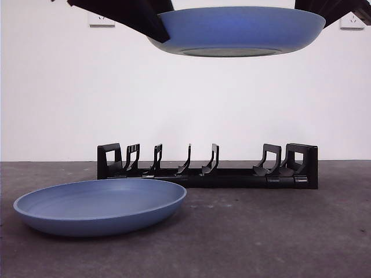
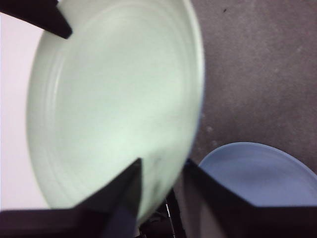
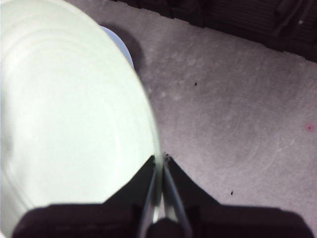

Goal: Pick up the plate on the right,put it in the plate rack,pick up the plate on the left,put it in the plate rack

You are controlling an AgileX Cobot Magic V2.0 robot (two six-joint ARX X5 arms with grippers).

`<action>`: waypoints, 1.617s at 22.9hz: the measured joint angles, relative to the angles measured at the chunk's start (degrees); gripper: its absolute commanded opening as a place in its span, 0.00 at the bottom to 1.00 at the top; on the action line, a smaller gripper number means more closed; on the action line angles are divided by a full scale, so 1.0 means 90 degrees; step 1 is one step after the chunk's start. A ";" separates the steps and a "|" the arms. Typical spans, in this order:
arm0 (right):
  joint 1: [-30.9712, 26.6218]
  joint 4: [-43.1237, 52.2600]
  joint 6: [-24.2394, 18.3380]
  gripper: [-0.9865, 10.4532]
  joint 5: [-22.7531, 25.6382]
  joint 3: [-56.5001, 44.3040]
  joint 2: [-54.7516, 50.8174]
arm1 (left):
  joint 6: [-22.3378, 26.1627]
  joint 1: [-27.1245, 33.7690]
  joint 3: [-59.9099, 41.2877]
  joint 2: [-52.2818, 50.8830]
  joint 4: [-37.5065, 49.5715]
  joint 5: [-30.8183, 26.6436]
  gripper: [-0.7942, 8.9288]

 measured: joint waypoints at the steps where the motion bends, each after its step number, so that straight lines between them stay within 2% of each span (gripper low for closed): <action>1: -0.0010 0.0010 0.0005 0.07 0.0000 0.0005 0.0000 | 0.0000 0.0000 0.0000 0.0000 -0.0024 0.0002 0.09; 5: -0.0015 0.0097 0.0002 0.07 -0.0051 0.0032 0.0000 | 0.0204 -0.0061 -0.0007 0.0029 -0.0158 0.0080 0.07; 16: -0.0015 0.0143 0.0002 0.10 -0.0165 0.0032 0.0000 | 0.0260 -0.0121 -0.0007 0.0029 -0.0228 0.0063 0.07; 18: -0.0015 0.0214 0.0002 0.15 -0.0219 0.0034 0.0000 | 0.0257 -0.0172 -0.0007 0.0029 -0.0253 0.0056 0.07; 20: -0.0015 0.0282 0.0005 0.27 -0.0291 0.0053 0.0000 | 0.0202 -0.0236 -0.0007 0.0029 -0.0240 0.0090 0.07; 22: 0.0007 0.0301 0.0017 0.36 -0.0342 0.0100 0.0000 | 0.0063 -0.0253 -0.0007 0.0029 -0.0248 0.0063 0.07; 23: 0.0012 0.0330 0.0044 0.37 -0.0342 0.0141 0.0000 | -0.0017 -0.0250 -0.0007 0.0029 -0.0240 0.0051 0.07; 31: 0.0015 0.0430 0.0204 0.39 -0.0143 0.0855 0.0000 | -0.0789 -0.0248 -0.0005 0.0029 -0.0165 0.0010 0.07; 34: 0.0012 0.0447 0.0311 0.39 0.0267 0.1751 0.0000 | -0.1355 -0.0199 -0.0005 0.0029 -0.0158 0.0141 0.07; 37: 0.0012 0.0447 0.0393 0.39 0.0782 0.2752 -0.0092 | -0.2382 0.0158 -0.0005 0.0029 0.0289 0.0882 0.07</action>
